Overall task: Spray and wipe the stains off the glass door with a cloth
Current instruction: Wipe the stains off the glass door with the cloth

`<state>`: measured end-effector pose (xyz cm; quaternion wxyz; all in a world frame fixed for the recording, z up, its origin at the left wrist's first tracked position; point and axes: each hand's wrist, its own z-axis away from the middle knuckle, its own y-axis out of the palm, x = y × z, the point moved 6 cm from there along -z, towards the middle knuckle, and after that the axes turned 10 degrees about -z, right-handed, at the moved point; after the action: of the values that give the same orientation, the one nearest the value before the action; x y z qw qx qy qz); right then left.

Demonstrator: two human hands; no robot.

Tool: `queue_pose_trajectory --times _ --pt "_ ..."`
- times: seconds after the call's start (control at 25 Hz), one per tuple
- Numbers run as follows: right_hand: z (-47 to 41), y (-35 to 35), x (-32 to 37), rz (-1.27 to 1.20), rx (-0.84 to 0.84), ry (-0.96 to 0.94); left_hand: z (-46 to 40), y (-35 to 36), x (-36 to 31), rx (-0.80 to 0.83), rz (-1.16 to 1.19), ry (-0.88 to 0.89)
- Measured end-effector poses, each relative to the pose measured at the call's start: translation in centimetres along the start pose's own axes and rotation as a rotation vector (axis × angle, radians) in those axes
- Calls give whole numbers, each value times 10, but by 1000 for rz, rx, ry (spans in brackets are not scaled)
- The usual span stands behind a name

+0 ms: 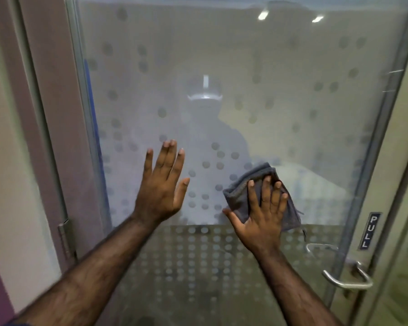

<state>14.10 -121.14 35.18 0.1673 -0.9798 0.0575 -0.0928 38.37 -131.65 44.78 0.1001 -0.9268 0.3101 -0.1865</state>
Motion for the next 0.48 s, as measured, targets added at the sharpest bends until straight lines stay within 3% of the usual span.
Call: queue_pose_trajectory --times 0.16,0.32,0.48 --pt "4 -13 -12 -256 -6 127 6 -8 -63 30 144 128" --pt "9 -46 -13 -849 -34 338 16 -4 -103 112 316 131" --pt "40 -57 -21 -1524 -36 885 31 7 -152 252 525 138"
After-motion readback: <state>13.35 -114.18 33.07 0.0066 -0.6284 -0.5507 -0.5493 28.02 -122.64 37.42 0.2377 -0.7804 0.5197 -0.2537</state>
